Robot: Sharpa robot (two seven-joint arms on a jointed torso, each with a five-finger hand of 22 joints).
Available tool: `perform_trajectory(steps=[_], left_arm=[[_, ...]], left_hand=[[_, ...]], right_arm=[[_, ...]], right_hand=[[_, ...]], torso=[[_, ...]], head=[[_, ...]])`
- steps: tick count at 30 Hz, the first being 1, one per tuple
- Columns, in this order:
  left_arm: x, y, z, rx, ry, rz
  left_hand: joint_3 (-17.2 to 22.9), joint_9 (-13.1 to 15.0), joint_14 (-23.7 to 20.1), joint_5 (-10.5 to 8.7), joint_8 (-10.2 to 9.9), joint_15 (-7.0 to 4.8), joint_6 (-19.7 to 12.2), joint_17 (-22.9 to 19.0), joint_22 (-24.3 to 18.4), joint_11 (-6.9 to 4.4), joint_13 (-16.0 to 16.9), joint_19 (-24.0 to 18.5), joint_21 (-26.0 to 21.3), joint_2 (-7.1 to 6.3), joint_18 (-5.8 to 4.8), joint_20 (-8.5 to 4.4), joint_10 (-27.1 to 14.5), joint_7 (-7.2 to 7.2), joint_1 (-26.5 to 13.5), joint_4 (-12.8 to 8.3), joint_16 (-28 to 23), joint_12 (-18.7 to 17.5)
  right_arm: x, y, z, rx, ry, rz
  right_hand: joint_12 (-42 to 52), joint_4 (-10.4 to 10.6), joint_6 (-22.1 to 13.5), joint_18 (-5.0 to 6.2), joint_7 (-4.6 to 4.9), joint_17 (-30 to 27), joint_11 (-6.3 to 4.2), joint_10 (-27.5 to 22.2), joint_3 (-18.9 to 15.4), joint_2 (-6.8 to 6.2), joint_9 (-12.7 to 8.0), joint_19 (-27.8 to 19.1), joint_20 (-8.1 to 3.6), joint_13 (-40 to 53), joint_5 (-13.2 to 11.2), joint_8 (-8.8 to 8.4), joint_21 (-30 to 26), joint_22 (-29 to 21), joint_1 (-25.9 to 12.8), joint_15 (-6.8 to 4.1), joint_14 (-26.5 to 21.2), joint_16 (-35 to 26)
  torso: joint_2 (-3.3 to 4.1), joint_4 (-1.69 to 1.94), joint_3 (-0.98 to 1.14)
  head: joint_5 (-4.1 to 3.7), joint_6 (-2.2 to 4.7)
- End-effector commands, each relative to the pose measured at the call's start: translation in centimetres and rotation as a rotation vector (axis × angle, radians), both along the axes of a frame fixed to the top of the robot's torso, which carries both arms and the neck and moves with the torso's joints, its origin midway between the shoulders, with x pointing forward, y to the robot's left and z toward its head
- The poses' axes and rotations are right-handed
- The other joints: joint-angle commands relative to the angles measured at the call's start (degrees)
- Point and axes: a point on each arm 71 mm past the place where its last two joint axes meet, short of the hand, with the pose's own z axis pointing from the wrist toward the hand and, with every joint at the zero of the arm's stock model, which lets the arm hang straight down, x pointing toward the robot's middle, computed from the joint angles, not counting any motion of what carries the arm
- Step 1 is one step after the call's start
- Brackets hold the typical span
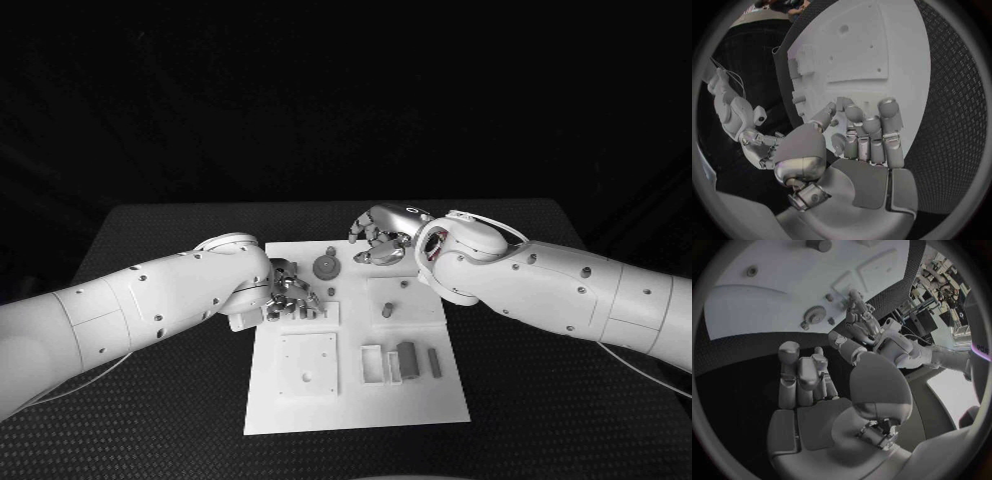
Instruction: Assemble the parts on the task board
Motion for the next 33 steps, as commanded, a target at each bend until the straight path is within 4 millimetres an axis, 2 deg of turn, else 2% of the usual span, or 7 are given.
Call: perform_trajectory(steps=[1,4,7,15,21,29,33], left_arm=[[0.0,-0.1,-0.1,-0.006,0.000,0.001],[0.0,0.0,-0.1,-0.008,-0.002,0.003],[0.0,0.0,0.0,-0.012,-0.006,0.007],[0.0,0.1,0.0,-0.016,-0.008,0.009],[0.0,0.3,0.0,-0.013,-0.003,0.006],[0.2,0.9,0.1,-0.047,-0.025,0.033],[0.2,1.1,0.1,-0.093,-0.009,0.060]], left_hand=[[-0.13,0.16,-0.25,-0.39,-0.04,-0.32,-0.05,0.10,1.10,0.00,0.11,-0.01,-0.35,-0.12,1.28,-0.29,-0.10,0.08,-0.87,0.58,-0.16,-0.01],[-3.67,0.65,-0.46,-0.38,0.09,-0.45,-0.18,0.37,1.18,-0.12,0.43,-0.33,-0.19,1.27,1.53,-0.38,-0.22,-0.04,-2.89,-1.20,0.11,0.15],[-4.66,0.76,-0.52,-0.38,0.09,-0.53,-0.19,0.44,1.14,-0.18,0.52,-0.41,-0.18,1.58,1.64,-0.38,-0.24,-0.10,-3.53,-1.79,0.13,0.15],[-5.16,0.84,-0.53,-0.38,0.09,-0.60,-0.17,0.49,1.12,-0.24,0.58,-0.42,-0.16,1.86,1.74,-0.40,-0.24,-0.15,-3.72,-2.30,0.16,0.16],[-5.53,0.94,-0.52,-0.38,0.08,-0.66,-0.14,0.55,1.11,-0.27,0.67,-0.38,-0.09,2.25,1.84,-0.35,-0.22,-0.18,-3.07,-3.80,0.17,0.14],[-6.41,0.94,-0.64,-0.38,-0.08,-0.66,-0.31,0.53,1.00,-0.22,0.67,-0.49,-0.24,1.24,1.89,-0.30,-0.36,-0.12,-4.14,-4.20,0.02,-0.03],[-8.40,0.70,-1.40,-0.37,-0.85,-0.51,-1.45,0.33,0.84,0.10,0.56,-1.24,-0.84,1.73,2.09,-0.31,-1.25,0.24,-5.54,-6.02,-0.59,-0.61]], right_arm=[[0.0,0.1,-0.1,-0.010,0.004,0.009],[0.0,0.1,-0.1,-0.011,0.004,0.009],[0.0,0.1,-0.1,-0.011,0.004,0.009],[0.0,0.1,-0.1,-0.011,0.005,0.009],[0.0,0.0,-0.1,-0.012,0.005,0.008],[0.0,-0.1,-0.1,-0.012,0.004,0.006],[0.0,-0.1,-0.1,-0.013,0.004,0.004]], right_hand=[[0.34,0.01,-0.09,4.80,0.42,0.02,0.17,-0.17,-0.06,0.24,-0.08,0.09,-0.49,-0.09,0.19,-0.30,-0.33,1.00,-0.12,0.30,-0.11,-0.15],[0.35,0.00,-0.09,4.80,0.42,0.06,0.17,-0.17,-0.05,0.25,-0.08,0.09,-0.49,-0.09,0.19,-0.30,-0.33,1.00,-0.12,0.30,-0.09,-0.14],[0.35,0.00,-0.09,4.80,0.42,0.03,0.17,-0.17,-0.05,0.25,-0.08,0.09,-0.49,-0.09,0.19,-0.30,-0.33,1.00,-0.11,0.30,-0.10,-0.15],[0.35,-0.02,-0.10,4.80,0.42,0.02,0.17,-0.17,-0.05,0.27,-0.08,0.09,-0.49,-0.10,0.19,-0.31,-0.33,1.00,-0.10,0.30,-0.11,-0.16],[0.36,-0.02,-0.10,4.80,0.42,0.06,0.18,-0.17,-0.05,0.27,-0.08,0.09,-0.49,-0.10,0.19,-0.31,-0.33,1.00,-0.10,0.30,-0.09,-0.15],[0.36,-0.02,-0.10,4.80,0.42,0.05,0.18,-0.18,-0.06,0.27,-0.09,0.10,-0.49,-0.11,0.19,-0.31,-0.33,1.00,-0.12,0.31,-0.09,-0.16],[0.37,-0.01,-0.10,4.80,0.42,0.05,0.18,-0.18,-0.07,0.27,-0.09,0.10,-0.49,-0.11,0.19,-0.32,-0.33,1.00,-0.13,0.31,-0.10,-0.16]], torso=[[0.03,-0.02,0.02],[0.04,-0.04,0.00],[0.03,-0.04,0.01],[0.04,-0.04,0.00],[0.00,-0.05,0.02],[-0.02,0.01,-0.01],[-0.01,-0.01,-0.04]], head=[[0.03,0.03],[0.02,0.00],[0.01,-0.01],[-0.05,0.00],[-0.06,-0.02],[-0.18,0.05],[-0.22,0.15]])
